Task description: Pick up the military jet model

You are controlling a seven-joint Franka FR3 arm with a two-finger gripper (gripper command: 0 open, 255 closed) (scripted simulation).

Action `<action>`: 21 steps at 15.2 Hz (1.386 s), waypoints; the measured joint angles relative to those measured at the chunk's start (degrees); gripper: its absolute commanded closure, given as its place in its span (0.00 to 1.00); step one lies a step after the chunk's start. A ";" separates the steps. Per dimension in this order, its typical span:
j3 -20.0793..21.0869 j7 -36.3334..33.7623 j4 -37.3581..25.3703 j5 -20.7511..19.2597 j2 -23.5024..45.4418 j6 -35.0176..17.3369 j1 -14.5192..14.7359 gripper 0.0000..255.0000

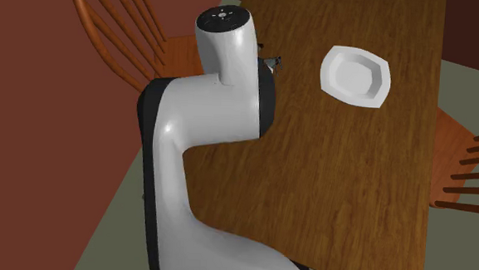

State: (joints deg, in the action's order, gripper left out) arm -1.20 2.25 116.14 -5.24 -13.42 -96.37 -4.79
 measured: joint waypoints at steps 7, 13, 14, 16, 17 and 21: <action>-1.36 3.18 -14.64 -2.08 13.88 -0.26 -1.17 0.00; -2.24 6.01 -31.40 -3.11 27.39 1.99 -2.16 0.00; -2.29 6.15 -32.29 -3.17 28.50 1.70 -2.25 0.00; -2.34 6.21 -32.26 -3.24 29.30 0.84 -2.34 0.00; -2.36 6.18 -31.86 -3.26 29.53 0.19 -2.38 0.00; -2.36 5.80 -29.39 -3.31 29.80 -2.54 -2.42 0.00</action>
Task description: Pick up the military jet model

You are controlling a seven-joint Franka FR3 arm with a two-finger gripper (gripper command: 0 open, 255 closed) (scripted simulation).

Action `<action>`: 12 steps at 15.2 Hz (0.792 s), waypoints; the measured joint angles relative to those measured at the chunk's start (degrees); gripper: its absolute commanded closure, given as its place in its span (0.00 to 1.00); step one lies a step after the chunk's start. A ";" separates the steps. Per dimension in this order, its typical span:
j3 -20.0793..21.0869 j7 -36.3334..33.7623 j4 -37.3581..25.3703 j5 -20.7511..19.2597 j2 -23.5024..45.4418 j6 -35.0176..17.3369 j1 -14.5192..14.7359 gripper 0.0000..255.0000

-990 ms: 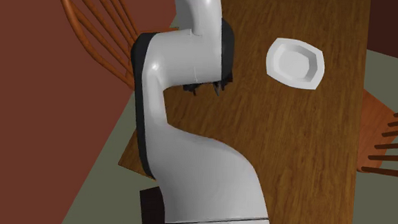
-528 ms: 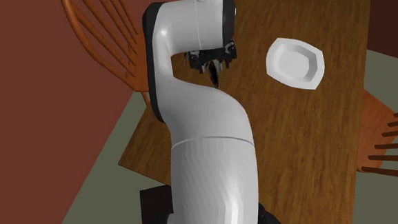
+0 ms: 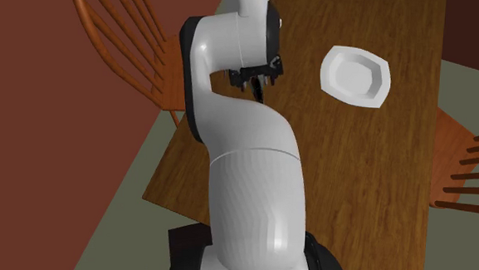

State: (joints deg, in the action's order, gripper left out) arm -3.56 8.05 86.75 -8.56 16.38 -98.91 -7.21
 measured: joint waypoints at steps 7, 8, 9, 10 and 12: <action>0.01 -0.10 0.86 -0.03 -0.23 -0.77 0.01 1.00; 0.01 -0.10 0.86 -0.03 -0.23 -0.78 0.00 1.00; 0.00 -0.10 0.88 -0.04 -0.24 -0.79 0.00 1.00; 0.00 -0.10 0.89 -0.04 -0.25 -0.80 0.00 1.00; 0.00 -0.05 0.55 -0.03 -0.23 -0.37 0.00 1.00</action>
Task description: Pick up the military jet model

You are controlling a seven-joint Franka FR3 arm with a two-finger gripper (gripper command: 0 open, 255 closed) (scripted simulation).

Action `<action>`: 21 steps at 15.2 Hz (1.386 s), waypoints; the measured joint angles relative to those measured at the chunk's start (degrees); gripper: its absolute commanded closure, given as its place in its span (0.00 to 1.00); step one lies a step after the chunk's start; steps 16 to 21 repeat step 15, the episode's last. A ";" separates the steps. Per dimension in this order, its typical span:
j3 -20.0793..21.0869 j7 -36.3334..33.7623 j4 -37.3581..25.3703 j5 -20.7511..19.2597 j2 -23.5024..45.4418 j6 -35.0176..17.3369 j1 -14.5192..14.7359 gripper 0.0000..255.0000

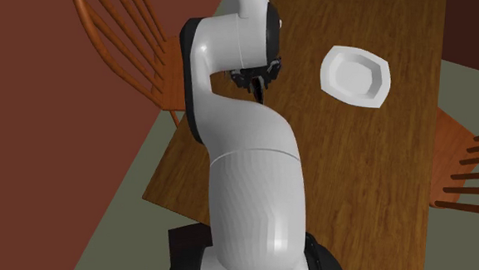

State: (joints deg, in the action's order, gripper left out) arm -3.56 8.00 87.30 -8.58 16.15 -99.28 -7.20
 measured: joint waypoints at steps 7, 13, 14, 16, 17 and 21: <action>-0.02 0.74 -5.23 0.12 0.28 4.97 0.02 1.00; -0.01 1.33 -10.49 0.18 0.80 9.67 0.12 1.00; -0.04 1.59 -12.03 0.20 1.18 10.79 0.07 1.00; -0.03 1.60 -12.65 0.21 1.31 11.27 0.10 1.00; -0.03 1.60 -12.65 0.21 1.31 11.27 0.10 1.00; -0.03 1.60 -12.65 0.21 1.31 11.27 0.10 1.00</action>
